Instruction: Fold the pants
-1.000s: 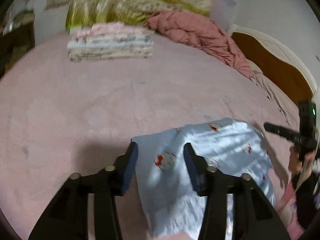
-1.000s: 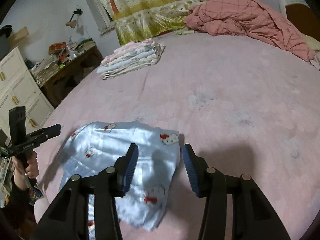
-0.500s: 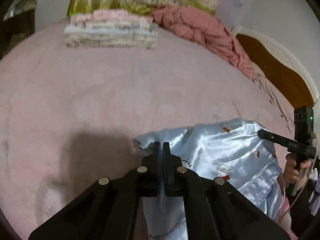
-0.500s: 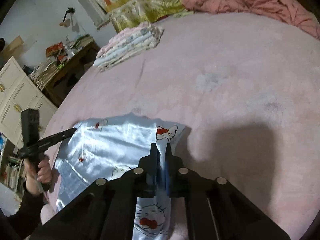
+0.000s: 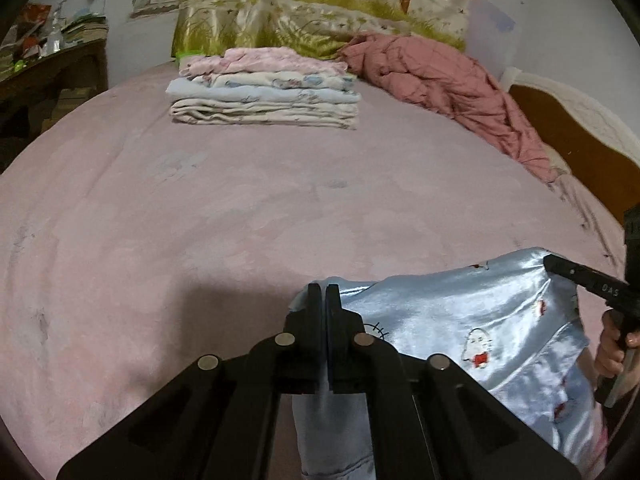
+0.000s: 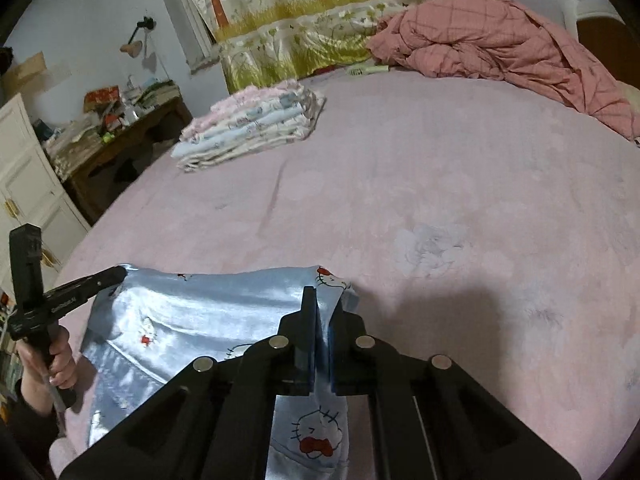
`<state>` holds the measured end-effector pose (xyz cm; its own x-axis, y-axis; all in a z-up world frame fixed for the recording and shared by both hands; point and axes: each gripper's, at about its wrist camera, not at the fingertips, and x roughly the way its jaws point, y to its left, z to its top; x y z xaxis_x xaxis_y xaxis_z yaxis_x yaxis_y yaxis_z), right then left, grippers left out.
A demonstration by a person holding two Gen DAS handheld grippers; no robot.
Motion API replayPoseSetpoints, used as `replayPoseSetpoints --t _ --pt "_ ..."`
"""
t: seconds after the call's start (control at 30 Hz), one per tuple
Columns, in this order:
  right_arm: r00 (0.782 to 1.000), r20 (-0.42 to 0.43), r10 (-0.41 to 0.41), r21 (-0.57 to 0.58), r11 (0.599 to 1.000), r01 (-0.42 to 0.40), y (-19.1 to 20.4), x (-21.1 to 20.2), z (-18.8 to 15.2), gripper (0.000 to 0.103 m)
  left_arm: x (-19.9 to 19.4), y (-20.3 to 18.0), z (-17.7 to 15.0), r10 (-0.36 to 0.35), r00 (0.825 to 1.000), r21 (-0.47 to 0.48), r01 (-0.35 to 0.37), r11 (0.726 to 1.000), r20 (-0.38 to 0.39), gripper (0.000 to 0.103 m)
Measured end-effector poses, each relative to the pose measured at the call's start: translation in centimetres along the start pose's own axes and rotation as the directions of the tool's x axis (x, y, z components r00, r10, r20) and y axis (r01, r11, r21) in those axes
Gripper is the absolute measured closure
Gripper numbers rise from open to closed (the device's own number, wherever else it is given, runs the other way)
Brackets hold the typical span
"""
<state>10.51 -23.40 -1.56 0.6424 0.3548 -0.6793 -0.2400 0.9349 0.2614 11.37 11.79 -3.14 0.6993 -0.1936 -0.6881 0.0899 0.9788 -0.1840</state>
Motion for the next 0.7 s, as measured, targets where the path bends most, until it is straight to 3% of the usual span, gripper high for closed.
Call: replayPoseSetpoints --t 0.17,0.33,0.4,0.5,0.7 --pt "0.999 -0.033 -0.023 0.002 1.0 0.023 -0.1 2.3 -0.5 0.099 1.0 0.3 -0.4 0.021 0.999 0.001 -0.021 1.0 -0.031 0.1" --pt "0.999 -0.032 -0.031 0.038 0.999 0.033 -1.0 1.6 -1.1 0.096 -1.1 -0.1 -0.7 0.085 0.996 0.051 -0.086 0.995 0.025 0.084" --pt "0.998 -0.031 -0.054 0.037 0.998 0.055 -1.1 0.3 -1.4 0.095 -2.4 -0.2 -0.9 0.102 0.993 0.061 -0.105 0.993 0.052 0.077" --pt "0.997 -0.001 -0.081 0.008 0.997 0.081 -0.7 -2.2 -2.0 0.095 -5.5 -0.4 -1.7 0.127 0.985 0.07 -0.136 0.988 0.117 0.077" --pt "0.994 0.085 -0.071 -0.039 0.996 0.075 1.3 -9.4 -4.3 0.095 -13.1 -2.4 -4.4 0.073 0.969 0.078 -0.094 0.993 0.236 0.077"
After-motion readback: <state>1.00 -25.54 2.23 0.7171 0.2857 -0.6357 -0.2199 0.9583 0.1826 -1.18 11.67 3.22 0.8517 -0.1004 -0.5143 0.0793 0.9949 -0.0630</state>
